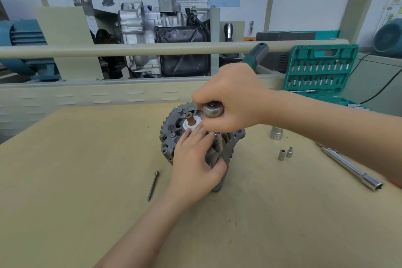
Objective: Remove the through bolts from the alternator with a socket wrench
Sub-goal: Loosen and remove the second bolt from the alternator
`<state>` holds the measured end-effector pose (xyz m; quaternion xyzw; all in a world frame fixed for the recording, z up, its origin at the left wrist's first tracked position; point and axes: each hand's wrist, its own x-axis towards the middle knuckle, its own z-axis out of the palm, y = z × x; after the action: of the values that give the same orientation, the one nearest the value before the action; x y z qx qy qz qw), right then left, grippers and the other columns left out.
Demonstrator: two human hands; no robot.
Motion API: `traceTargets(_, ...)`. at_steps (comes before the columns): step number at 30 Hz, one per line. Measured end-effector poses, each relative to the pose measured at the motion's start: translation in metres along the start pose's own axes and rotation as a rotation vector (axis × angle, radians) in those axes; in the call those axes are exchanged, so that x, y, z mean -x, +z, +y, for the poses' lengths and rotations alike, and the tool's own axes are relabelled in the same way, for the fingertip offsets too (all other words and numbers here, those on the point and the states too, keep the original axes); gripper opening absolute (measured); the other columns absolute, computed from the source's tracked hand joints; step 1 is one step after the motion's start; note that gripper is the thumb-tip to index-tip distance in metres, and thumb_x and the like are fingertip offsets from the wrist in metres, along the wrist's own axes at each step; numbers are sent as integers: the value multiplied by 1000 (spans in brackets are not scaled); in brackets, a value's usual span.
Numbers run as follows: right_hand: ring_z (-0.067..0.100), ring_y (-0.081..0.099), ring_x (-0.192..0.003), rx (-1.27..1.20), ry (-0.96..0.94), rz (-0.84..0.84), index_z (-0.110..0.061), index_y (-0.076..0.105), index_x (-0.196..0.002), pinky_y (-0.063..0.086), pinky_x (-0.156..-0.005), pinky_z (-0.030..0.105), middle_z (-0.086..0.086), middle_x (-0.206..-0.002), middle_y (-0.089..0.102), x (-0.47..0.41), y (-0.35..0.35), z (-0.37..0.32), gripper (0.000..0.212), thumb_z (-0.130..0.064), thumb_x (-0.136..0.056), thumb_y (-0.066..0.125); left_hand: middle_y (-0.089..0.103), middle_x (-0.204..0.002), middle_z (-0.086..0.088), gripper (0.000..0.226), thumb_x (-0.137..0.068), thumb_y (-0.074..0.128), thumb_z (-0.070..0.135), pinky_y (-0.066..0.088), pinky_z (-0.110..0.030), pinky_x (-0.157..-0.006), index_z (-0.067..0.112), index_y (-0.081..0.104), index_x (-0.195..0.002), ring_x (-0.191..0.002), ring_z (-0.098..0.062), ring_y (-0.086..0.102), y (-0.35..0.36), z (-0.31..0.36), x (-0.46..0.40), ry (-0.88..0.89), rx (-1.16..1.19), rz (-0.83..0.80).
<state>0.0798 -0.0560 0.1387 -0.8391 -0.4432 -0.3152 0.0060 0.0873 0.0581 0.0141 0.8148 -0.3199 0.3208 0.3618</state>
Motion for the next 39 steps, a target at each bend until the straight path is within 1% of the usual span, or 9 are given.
traceTargets(3, 22, 27, -47, 5, 46, -83, -20, 38, -59, 31, -49, 33, -3, -46, 33, 1, -5, 1, 14, -25, -63, 51, 42, -72, 14, 24, -74, 52, 33, 34, -29, -74, 18, 37, -63, -76, -8, 40, -4, 1, 3, -25, 82, -20)
traceTargets(7, 11, 38, -56, -80, 151, -302, -19, 43, -73, 33, -59, 33, -5, -60, 43, 2, -19, 4, 21, -37, -69, 36, 58, -96, -13, 14, -85, 51, 29, 41, -52, -85, 27, 53, -71, -91, -31, 52, -4, 3, 3, -172, 241, -43)
traceTargets(10, 15, 51, -81, -242, 287, -432, -14, 56, -96, 42, -72, 30, -2, -88, 55, 8, -32, 10, 28, -35, -86, 40, 61, -107, -8, 18, -89, 52, 22, 39, -55, -87, 11, 66, -83, -98, -28, 54, 0, 3, 2, -220, 221, -29)
traceTargets(13, 3, 49, -68, -170, 297, -469, -15, 57, -98, 38, -63, 12, -7, -78, 55, 12, -38, 10, 35, -43, -85, 39, 56, -125, 3, 31, -84, 51, 30, 36, -47, -98, 10, 68, -100, -115, -18, 50, 0, 4, 3, -219, 179, -14)
traceTargets(22, 9, 37, -54, 13, 118, -541, -11, 51, -80, 31, -55, 19, -5, -61, 42, -8, -34, -10, 29, -37, -90, 46, 61, -88, 0, 23, -83, 52, 25, 41, -49, -83, 5, 61, -77, -89, -22, 54, -1, 5, 6, -198, 211, 15)
traceTargets(27, 15, 54, -82, -33, 29, -650, -15, 58, -107, 39, -75, 28, -2, -92, 61, -10, -43, -10, 35, -37, -85, 42, 63, -100, 1, 22, -83, 52, 26, 39, -47, -87, 8, 65, -84, -96, -19, 55, -2, 5, 5, -183, 198, 13)
traceTargets(33, 10, 53, -76, -49, 126, -536, -31, 49, -124, 36, -67, 18, -3, -96, 65, -3, -39, -5, 39, -40, -86, 51, 61, -101, -14, 15, -87, 58, 15, 38, -57, -85, 8, 62, -74, -93, -30, 53, -1, 6, 4, -224, 233, 16)
traceTargets(36, 10, 51, -67, -70, 188, -440, -34, 56, -113, 31, -68, 0, 5, -80, 65, 0, -38, -4, 35, -44, -79, 59, 62, -104, -11, 18, -87, 58, 19, 39, -55, -85, 9, 62, -73, -94, -30, 54, 0, 6, 6, -231, 239, 38)
traceTargets(39, -23, 42, -55, -25, 199, -413, -46, 48, -65, 18, -62, -14, -15, -52, 42, 2, -41, -4, 7, -48, -70, 52, 62, -111, -2, 23, -83, 54, 28, 39, -54, -86, 10, 64, -75, -97, -27, 55, 2, 8, 5, -245, 241, 54)
